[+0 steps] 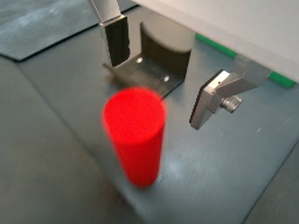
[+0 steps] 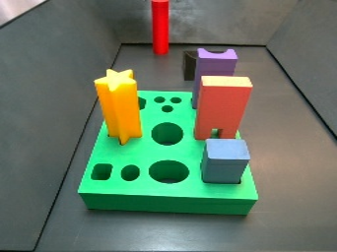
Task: Pick up the round object. Move up. Move to above the board. Insert the round object.
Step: Pick up the round object.
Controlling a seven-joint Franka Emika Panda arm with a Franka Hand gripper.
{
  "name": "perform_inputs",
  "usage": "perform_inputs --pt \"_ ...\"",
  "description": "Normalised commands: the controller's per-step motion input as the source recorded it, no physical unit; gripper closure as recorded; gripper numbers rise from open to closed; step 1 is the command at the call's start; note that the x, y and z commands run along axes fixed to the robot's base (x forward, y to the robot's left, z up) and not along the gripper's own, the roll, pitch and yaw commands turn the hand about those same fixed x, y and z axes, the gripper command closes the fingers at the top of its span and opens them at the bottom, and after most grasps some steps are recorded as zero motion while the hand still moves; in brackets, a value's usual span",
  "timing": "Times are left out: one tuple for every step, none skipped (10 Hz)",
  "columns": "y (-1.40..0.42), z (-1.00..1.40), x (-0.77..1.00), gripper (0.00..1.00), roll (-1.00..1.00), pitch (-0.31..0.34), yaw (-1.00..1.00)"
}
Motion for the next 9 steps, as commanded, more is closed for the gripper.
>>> perform_inputs --pt "0.59 -0.20 0.00 0.00 -0.11 -0.001 0.00" --pt "0.51 -0.22 0.00 0.00 -0.16 0.000 0.00" --pt "0.38 -0.36 0.00 0.00 -0.23 0.000 0.00" --pt "0.16 -0.47 0.00 0.00 -0.32 -0.001 0.00" --pt "0.00 -0.43 0.00 0.00 -0.35 0.000 0.00" --pt "-0.03 -0.31 0.04 0.00 -0.37 0.009 0.00" --pt "-0.02 -0.29 0.09 0.00 -0.29 0.004 0.00" --pt "0.01 -0.21 0.03 0.00 -0.04 0.000 0.00" --pt "0.06 -0.16 0.06 0.00 0.04 0.000 0.00"
